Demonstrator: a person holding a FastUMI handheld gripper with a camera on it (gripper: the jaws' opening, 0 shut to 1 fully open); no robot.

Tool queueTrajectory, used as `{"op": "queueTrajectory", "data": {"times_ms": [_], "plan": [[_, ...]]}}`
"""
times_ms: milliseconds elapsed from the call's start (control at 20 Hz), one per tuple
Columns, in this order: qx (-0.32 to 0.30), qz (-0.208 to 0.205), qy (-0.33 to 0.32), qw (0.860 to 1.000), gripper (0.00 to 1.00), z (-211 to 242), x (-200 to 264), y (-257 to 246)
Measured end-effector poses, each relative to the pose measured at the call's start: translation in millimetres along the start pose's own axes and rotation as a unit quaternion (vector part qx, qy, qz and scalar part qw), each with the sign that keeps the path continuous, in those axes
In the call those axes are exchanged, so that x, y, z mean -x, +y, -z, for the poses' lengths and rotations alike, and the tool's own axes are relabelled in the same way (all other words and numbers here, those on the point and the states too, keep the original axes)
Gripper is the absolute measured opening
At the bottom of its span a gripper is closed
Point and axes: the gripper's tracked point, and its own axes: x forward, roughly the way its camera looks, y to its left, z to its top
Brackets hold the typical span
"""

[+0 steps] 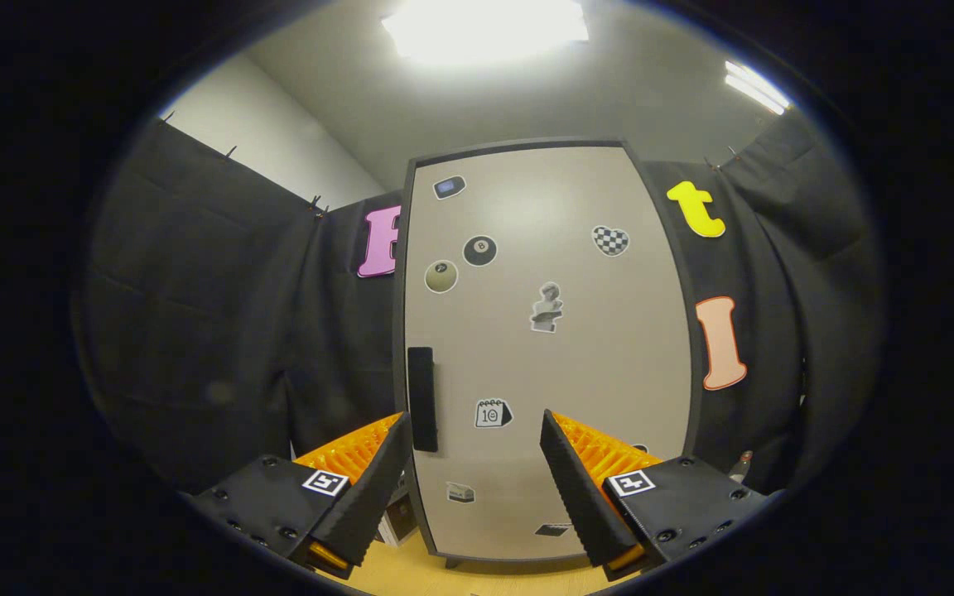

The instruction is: Open the shoe cabinet door, grab the shoes and put them into the shoe cabinet, then close the shoe cabinet door.

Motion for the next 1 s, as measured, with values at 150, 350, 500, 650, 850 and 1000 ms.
{"op": "queueTrajectory", "data": {"times_ms": [150, 350, 500, 650, 850, 1000], "plan": [[0.003, -0.014, 0.001, 1.000, 0.98, 3.4, -32.6, 17.3], [-0.001, -0.031, 0.027, 0.999, 0.98, 24.2, -71.8, 37.9], [-0.005, -0.031, 0.044, 0.999, 0.98, 38.4, -96.5, 46.1], [-0.008, -0.033, 0.064, 0.997, 0.96, 50.8, -118.2, 53.7], [-0.022, -0.020, 0.077, 0.997, 0.77, 57.2, -137.6, 52.4], [-0.033, -0.021, 0.081, 0.996, 0.58, 57.6, -140.4, 56.2]]}}
